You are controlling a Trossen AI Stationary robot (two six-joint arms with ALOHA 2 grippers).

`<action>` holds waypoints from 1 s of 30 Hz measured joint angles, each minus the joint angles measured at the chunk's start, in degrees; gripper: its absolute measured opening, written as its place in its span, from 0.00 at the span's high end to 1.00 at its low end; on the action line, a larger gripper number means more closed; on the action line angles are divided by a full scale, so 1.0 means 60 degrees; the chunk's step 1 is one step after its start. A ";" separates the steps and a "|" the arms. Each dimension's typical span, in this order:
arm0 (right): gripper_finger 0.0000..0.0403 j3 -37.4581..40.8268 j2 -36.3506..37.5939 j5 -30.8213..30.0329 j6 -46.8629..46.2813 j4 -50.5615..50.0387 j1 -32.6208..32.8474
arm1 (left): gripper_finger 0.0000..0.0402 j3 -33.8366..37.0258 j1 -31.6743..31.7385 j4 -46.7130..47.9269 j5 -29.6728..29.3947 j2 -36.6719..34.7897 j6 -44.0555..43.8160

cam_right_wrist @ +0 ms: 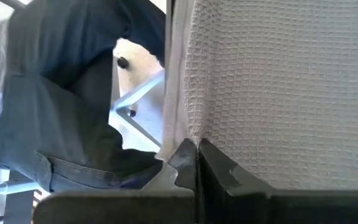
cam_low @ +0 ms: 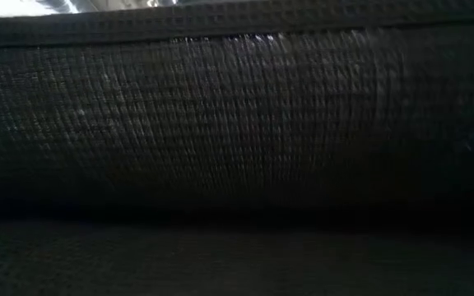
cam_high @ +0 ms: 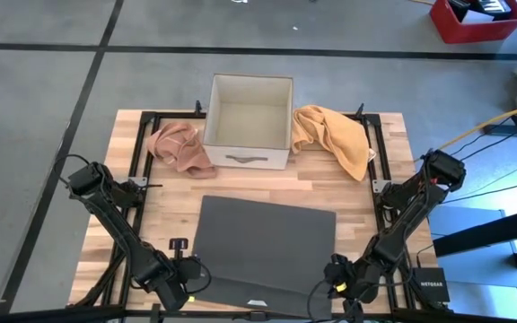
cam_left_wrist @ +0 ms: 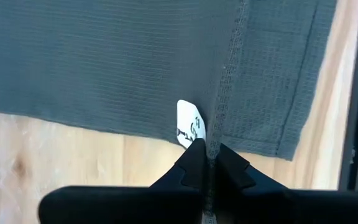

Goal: Fold towel
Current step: Fold the dark gray towel

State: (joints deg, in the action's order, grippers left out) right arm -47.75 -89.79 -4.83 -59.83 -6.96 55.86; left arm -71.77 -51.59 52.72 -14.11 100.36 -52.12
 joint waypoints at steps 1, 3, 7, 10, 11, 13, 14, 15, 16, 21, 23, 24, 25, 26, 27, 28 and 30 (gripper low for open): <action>0.98 0.0000 -0.0047 0.0030 0.0007 -0.0021 0.0000 | 0.98 0.0000 0.0000 -0.0021 0.0009 0.0000 -0.0010; 0.98 0.0000 -0.0129 0.0169 0.0007 -0.0011 0.0001 | 0.97 0.0000 -0.0004 -0.0023 0.0011 0.0000 -0.0080; 0.98 0.0000 -0.0238 0.0402 0.0008 -0.0017 0.0000 | 0.97 0.0000 -0.0021 -0.0243 0.0104 0.0000 0.0015; 0.97 0.0000 -0.0238 0.0427 -0.0006 -0.0010 0.0000 | 0.96 0.0000 -0.0022 -0.0391 0.0131 0.0000 -0.0009; 0.96 0.0000 -0.0238 0.0445 -0.0030 -0.0015 0.0000 | 0.95 0.0000 -0.0018 -0.0475 0.0144 0.0000 -0.0064; 0.93 0.0000 -0.0241 0.0492 -0.0042 -0.0022 0.0006 | 0.92 0.0000 -0.0022 -0.0485 0.0245 0.0000 -0.0209; 0.92 0.0002 -0.0239 0.0494 -0.0098 -0.0022 0.0010 | 0.89 0.0000 -0.0022 -0.0472 0.0345 0.0000 -0.0275; 0.91 0.0002 -0.0239 0.0493 -0.0180 -0.0017 0.0013 | 0.87 0.0004 -0.0025 -0.0472 0.0455 0.0000 -0.0343; 0.89 0.0004 -0.0242 0.0499 -0.0210 -0.0014 0.0015 | 0.84 0.0004 -0.0025 -0.0469 0.0549 0.0000 -0.0440; 0.79 0.0004 -0.0238 0.0479 -0.0218 0.0267 0.0011 | 0.72 0.0004 -0.0025 -0.0441 0.1221 0.0000 -0.0514; 0.73 0.0004 -0.0238 0.0479 -0.0229 0.0467 0.0011 | 0.69 0.0004 -0.0021 -0.0439 0.1437 0.0000 -0.0500; 0.70 0.0004 -0.0238 0.0493 -0.0245 0.0599 0.0007 | 0.67 0.0004 -0.0007 -0.0439 0.1537 0.0000 -0.0522; 0.68 0.0004 -0.0240 0.0626 -0.0330 0.0742 0.0009 | 0.66 0.0004 0.0010 -0.0436 0.1645 -0.0010 -0.0552; 0.65 -0.0018 -0.0242 0.0890 -0.0548 0.0800 0.0006 | 0.66 -0.0008 0.0039 -0.0417 0.1733 -0.0014 -0.0622; 0.63 -0.0068 -0.0241 0.1222 -0.0794 0.0754 0.0000 | 0.65 -0.0042 0.0081 -0.0410 0.1855 -0.0021 -0.0735; 0.61 -0.0156 -0.0242 0.1610 -0.1072 0.0675 -0.0009 | 0.65 -0.0095 0.0118 -0.0412 0.1901 -0.0038 -0.0855; 0.57 -0.0371 -0.0242 0.2481 -0.1584 0.0654 -0.0084 | 0.65 -0.0179 0.0144 -0.0544 0.1755 -0.0094 -0.1080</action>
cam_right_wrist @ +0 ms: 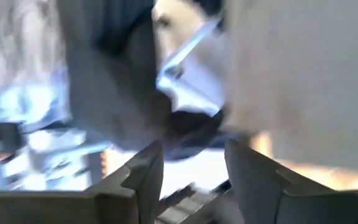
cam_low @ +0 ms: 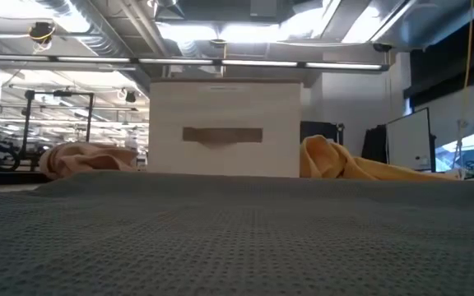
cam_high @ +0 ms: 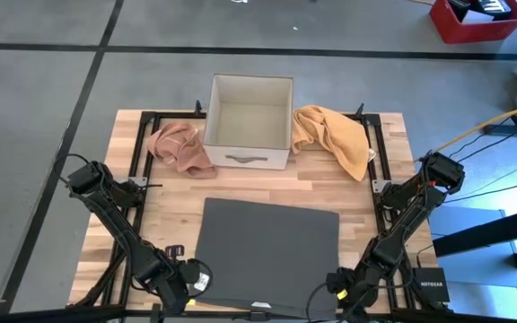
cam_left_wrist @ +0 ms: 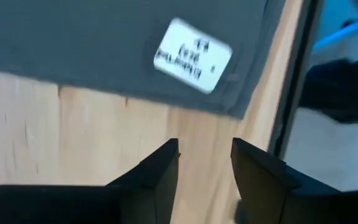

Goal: Fold towel
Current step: Fold the dark gray towel

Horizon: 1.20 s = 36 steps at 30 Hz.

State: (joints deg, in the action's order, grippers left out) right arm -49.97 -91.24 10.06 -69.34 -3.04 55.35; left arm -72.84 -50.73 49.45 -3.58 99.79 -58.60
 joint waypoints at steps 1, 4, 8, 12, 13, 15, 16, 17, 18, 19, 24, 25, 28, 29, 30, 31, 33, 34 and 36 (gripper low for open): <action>0.56 -0.0117 0.0000 0.0331 -0.0273 0.0008 0.0000 | 0.66 -0.0021 0.0027 -0.0217 -0.0202 -0.0009 -0.0008; 0.54 -0.0444 0.0000 0.0045 -0.0454 0.0013 0.0033 | 0.67 -0.0004 0.0034 -0.1241 -0.0881 -0.0005 0.0285; 0.55 -0.0547 -0.0077 -0.2853 0.0893 0.0015 0.0297 | 0.67 0.0187 0.0034 -0.2697 -0.1399 0.0375 0.0872; 0.55 -0.0544 -0.0536 -0.4579 0.1872 -0.0009 0.0647 | 0.67 0.0197 0.0034 -0.2811 -0.1260 0.1014 0.1105; 0.55 -0.0542 -0.0659 -0.4647 0.1952 -0.0014 0.0679 | 0.67 0.0197 0.0034 -0.2829 -0.1116 0.1160 0.1175; 0.56 -0.0536 -0.0855 -0.4679 0.2109 -0.0027 0.0663 | 0.67 0.0204 0.0042 -0.2839 -0.1017 0.1342 0.1373; 0.56 -0.0533 -0.0921 -0.4719 0.2138 -0.0027 0.0648 | 0.67 0.0204 0.0042 -0.2895 -0.1006 0.1365 0.1419; 0.56 -0.0533 -0.0971 -0.4749 0.2161 -0.0027 0.0645 | 0.67 0.0204 0.0042 -0.3011 -0.1007 0.1373 0.1485; 0.56 -0.0533 -0.1007 -0.4789 0.2246 -0.0028 0.0637 | 0.67 0.0199 0.0042 -0.3120 -0.1010 0.1373 0.1555; 0.56 -0.0533 -0.1031 -0.4876 0.2360 -0.0030 0.0637 | 0.67 0.0197 0.0039 -0.3184 -0.1019 0.1374 0.1593; 0.56 -0.0533 -0.1209 -0.5230 0.2638 -0.0032 0.0656 | 0.67 0.0197 -0.0018 -0.3162 -0.1102 0.1457 0.1629; 0.56 -0.0533 -0.1244 -0.5300 0.2640 -0.0023 0.0652 | 0.67 0.0197 -0.0046 -0.3143 -0.1154 0.1477 0.1672; 0.56 -0.0533 -0.1408 -0.5350 0.2629 -0.0017 0.0648 | 0.67 0.0197 -0.0116 -0.3163 -0.1561 0.1475 0.1649; 0.56 -0.0533 -0.1452 -0.5329 0.2629 -0.0020 0.0648 | 0.67 0.0197 -0.0156 -0.3140 -0.1609 0.1475 0.1627; 0.56 -0.0533 -0.1484 -0.5253 0.2629 -0.0020 0.0648 | 0.67 0.0197 -0.0199 -0.3082 -0.1624 0.1486 0.1619; 0.56 -0.0533 -0.1509 -0.5245 0.2626 -0.0020 0.0648 | 0.67 0.0197 -0.0240 -0.3061 -0.1631 0.1531 0.1605; 0.56 -0.0533 -0.1537 -0.5241 0.2626 -0.0016 0.0648 | 0.67 0.0197 -0.0327 -0.3094 -0.1668 0.1618 0.1618; 0.56 -0.0533 -0.1545 -0.5241 0.2626 -0.0020 0.0648 | 0.67 0.0197 -0.0361 -0.3103 -0.1651 0.1666 0.1628; 0.56 -0.0533 -0.1548 -0.5244 0.2626 -0.0019 0.0648 | 0.67 0.0197 -0.0379 -0.3049 -0.1568 0.1759 0.1748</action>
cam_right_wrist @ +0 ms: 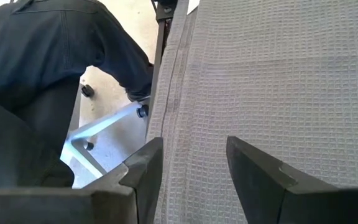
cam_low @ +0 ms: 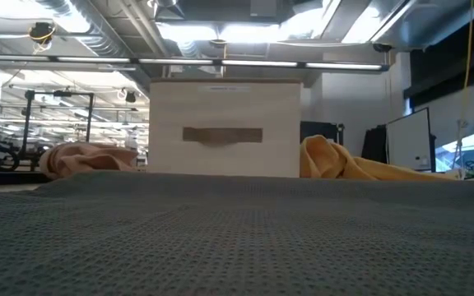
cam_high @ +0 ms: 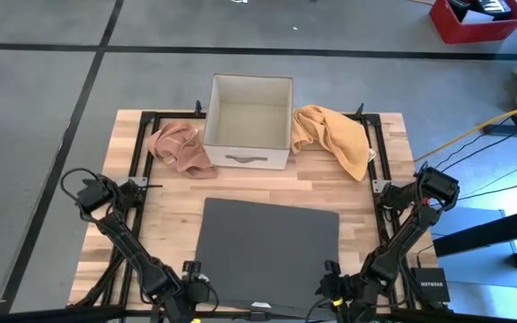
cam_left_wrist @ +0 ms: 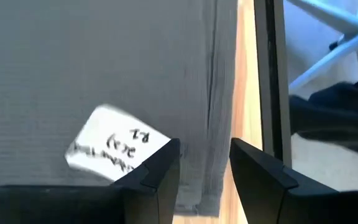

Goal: Fold towel
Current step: Fold the dark gray towel

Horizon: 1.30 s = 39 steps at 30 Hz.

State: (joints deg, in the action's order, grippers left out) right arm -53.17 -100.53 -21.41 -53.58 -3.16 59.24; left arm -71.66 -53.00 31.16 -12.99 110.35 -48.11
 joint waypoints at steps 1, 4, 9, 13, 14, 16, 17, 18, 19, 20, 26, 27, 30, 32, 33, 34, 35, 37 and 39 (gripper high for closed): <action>0.56 0.0000 0.0000 0.0000 0.0000 0.0007 0.0000 | 0.67 0.0000 -0.0002 0.0049 0.0057 0.0055 0.0026; 0.56 0.0000 0.0000 -0.0005 0.0006 0.0002 0.0000 | 0.67 0.0000 0.0020 0.0337 0.0115 0.0190 0.0021; 0.56 0.0000 0.0000 -0.0011 0.0004 0.0003 0.0000 | 0.67 0.0000 0.0082 0.0564 0.0126 0.0200 -0.0200; 0.56 0.0000 0.0000 -0.0007 0.0011 0.0003 0.0000 | 0.67 0.0000 0.0089 0.0625 0.0130 0.0200 -0.0488; 0.56 0.0000 0.0000 -0.0005 0.0011 0.0001 0.0000 | 0.67 0.0000 0.0089 0.0629 0.0130 0.0200 -0.0486; 0.56 0.0000 0.0000 -0.0006 0.0013 -0.0001 0.0000 | 0.69 0.0000 0.0089 0.0634 0.0130 0.0200 -0.0483; 0.56 0.0000 0.0000 -0.0007 0.0015 0.0000 0.0000 | 0.70 0.0000 0.0089 0.0651 0.0130 0.0200 -0.0486; 0.56 0.0000 0.0000 -0.0006 0.0015 0.0000 0.0000 | 0.72 0.0000 0.0089 0.0689 0.0130 0.0199 -0.0483; 0.56 0.0000 0.0000 -0.0007 0.0015 0.0000 0.0000 | 0.75 0.0000 0.0089 0.0748 0.0136 0.0197 -0.0486; 0.56 0.0000 0.0000 -0.0007 0.0015 0.0000 0.0000 | 0.77 0.0000 0.0092 0.0803 0.0137 0.0198 -0.0485; 0.56 0.0000 0.0004 -0.0341 0.0015 -0.0001 0.0000 | 0.93 -0.0229 0.0089 0.1361 0.0170 0.0166 -0.0730; 0.56 0.0000 0.0004 -0.0330 0.0015 -0.0007 0.0000 | 0.95 -0.0286 0.0089 0.1426 0.0170 0.0134 -0.0721; 0.56 0.0000 0.0004 -0.0177 0.0015 0.0010 0.0000 | 0.99 -0.0455 0.0082 0.1563 0.0177 0.0113 -0.0611; 0.56 -0.0010 0.0030 0.0103 -0.0126 0.0018 -0.0004 | 0.99 -0.0474 0.0082 0.1562 0.0232 0.0113 -0.0434; 0.56 -0.0059 0.0033 0.0329 -0.0348 0.0058 0.0000 | 0.99 -0.0474 0.0082 0.1574 0.0236 0.0111 -0.0420; 0.56 -0.0147 0.0036 0.0652 -0.0577 0.0209 0.0024 | 0.98 -0.0474 0.0082 0.1598 0.0239 0.0113 -0.0417; 0.56 -0.0246 0.0036 0.0945 -0.0712 0.0421 0.0095 | 0.98 -0.0479 0.0082 0.1646 0.0241 0.0113 -0.0439; 0.56 -0.0483 0.0042 0.1098 -0.0776 0.0601 0.0330 | 0.98 -0.0481 0.0082 0.1812 0.0243 0.0110 -0.0458; 0.56 -0.0795 -0.0088 0.0907 -0.0465 0.0551 0.0567 | 0.98 -0.0481 0.0082 0.1881 0.0241 0.0113 -0.0414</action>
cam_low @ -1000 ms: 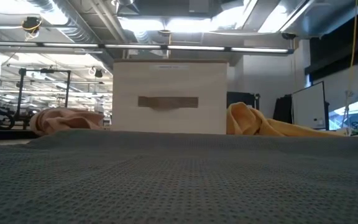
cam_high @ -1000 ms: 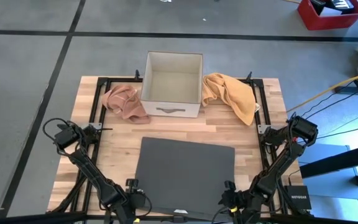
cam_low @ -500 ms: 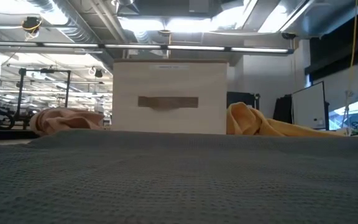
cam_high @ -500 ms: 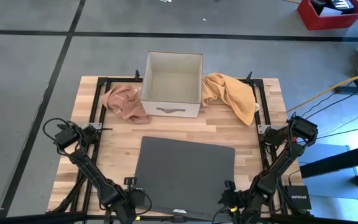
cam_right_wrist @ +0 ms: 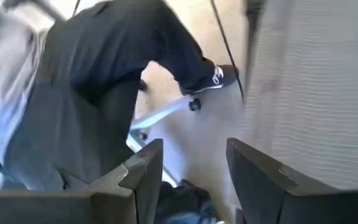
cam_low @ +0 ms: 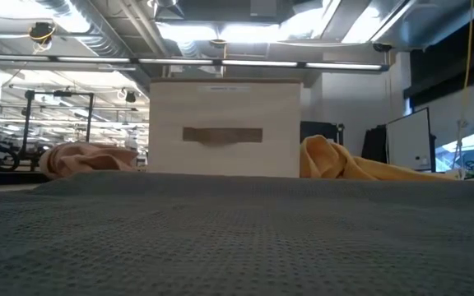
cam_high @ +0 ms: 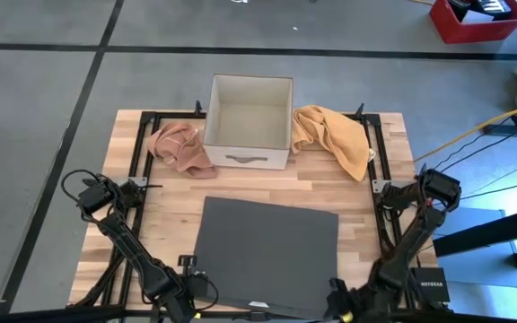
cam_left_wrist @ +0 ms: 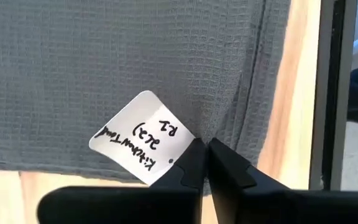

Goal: Fold towel
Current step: Fold the dark gray towel

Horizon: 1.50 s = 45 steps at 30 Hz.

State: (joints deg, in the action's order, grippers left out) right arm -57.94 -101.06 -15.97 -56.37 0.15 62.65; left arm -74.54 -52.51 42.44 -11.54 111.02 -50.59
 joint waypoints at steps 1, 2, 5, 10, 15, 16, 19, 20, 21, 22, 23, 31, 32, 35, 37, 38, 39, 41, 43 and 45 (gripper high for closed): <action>0.56 -0.0160 -0.0116 -0.0124 0.0359 -0.0133 0.0095 | 0.99 -0.0003 0.0003 0.0084 -0.0001 0.0000 -0.0003; 0.56 -0.0358 -0.0283 -0.0229 0.0746 -0.0353 0.0162 | 0.99 -0.0002 0.0011 0.0166 0.0002 -0.0001 -0.0015; 0.56 -0.1071 -0.0969 -0.0361 0.1421 -0.1605 0.0241 | 0.99 -0.0002 0.0018 0.0164 -0.0002 0.0000 -0.0157; 0.56 -0.2380 -0.1912 -0.0746 0.1729 -0.4311 0.0175 | 0.98 -0.0002 0.0015 0.0170 -0.0002 0.0000 -0.0299; 0.56 -0.2647 -0.2023 -0.1050 0.1633 -0.4531 0.0099 | 0.99 -0.0004 0.0018 0.0179 0.0000 0.0000 -0.0214; 0.56 -0.2647 -0.2027 -0.1049 0.1501 -0.4564 0.0097 | 0.99 -0.0003 0.0018 0.0184 -0.0002 0.0000 -0.0175; 0.56 -0.2647 -0.2129 -0.1129 0.1119 -0.4661 0.0112 | 0.99 -0.0004 0.0018 0.0181 -0.0002 0.0000 0.0004; 0.56 -0.2647 -0.2188 -0.1141 0.1018 -0.4611 0.0117 | 0.99 0.0000 0.0018 0.0181 -0.0002 0.0000 0.0000; 0.56 -0.2647 -0.2250 -0.1088 0.0934 -0.4556 0.0117 | 0.99 -0.0004 0.0018 0.0178 -0.0002 -0.0003 0.0004; 0.56 -0.2647 -0.2323 -0.1017 0.0867 -0.4529 0.0117 | 0.99 -0.0001 0.0018 0.0177 -0.0002 0.0000 0.0010; 0.56 -0.2647 -0.2393 -0.0866 0.0731 -0.4529 0.0117 | 0.99 -0.0002 0.0018 0.0181 -0.0002 0.0000 0.0015; 0.68 -0.2699 -0.2575 -0.0803 0.0230 -0.4811 0.0117 | 1.00 -0.0003 -0.0031 0.0122 -0.0026 0.0000 0.0056; 0.71 -0.2762 -0.2575 -0.0759 0.0201 -0.5042 0.0117 | 1.00 -0.0004 -0.0053 0.0112 -0.0037 0.0000 0.0062; 0.77 -0.2979 -0.2575 -0.0749 0.0110 -0.5662 0.0117 | 0.99 0.0000 -0.0062 0.0101 -0.0046 0.0000 0.0062; 0.80 -0.3078 -0.2575 -0.0804 0.0110 -0.5781 0.0115 | 0.99 0.0000 -0.0065 0.0097 -0.0042 0.0000 0.0041; 0.82 -0.3097 -0.2575 -0.0818 0.0109 -0.5768 0.0110 | 0.98 0.0000 -0.0066 0.0101 -0.0042 0.0000 0.0031; 0.83 -0.3110 -0.2575 -0.0820 0.0108 -0.5773 0.0107 | 0.98 0.0000 -0.0062 0.0104 -0.0042 0.0000 0.0029; 0.85 -0.3129 -0.2575 -0.0816 0.0106 -0.5779 0.0110 | 0.97 0.0000 -0.0062 0.0101 -0.0042 0.0000 0.0029; 0.88 -0.3136 -0.2575 -0.0798 -0.0020 -0.5800 0.0117 | 0.97 -0.0001 -0.0062 0.0104 -0.0042 0.0000 0.0111; 0.90 -0.3134 -0.2575 -0.0771 -0.0116 -0.5832 0.0114 | 0.98 0.0000 -0.0062 0.0104 -0.0042 0.0000 0.0234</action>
State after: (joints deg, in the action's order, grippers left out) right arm -76.74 -116.51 -20.59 -57.07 -34.84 63.33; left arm -74.54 -52.88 43.07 -11.79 111.02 -49.18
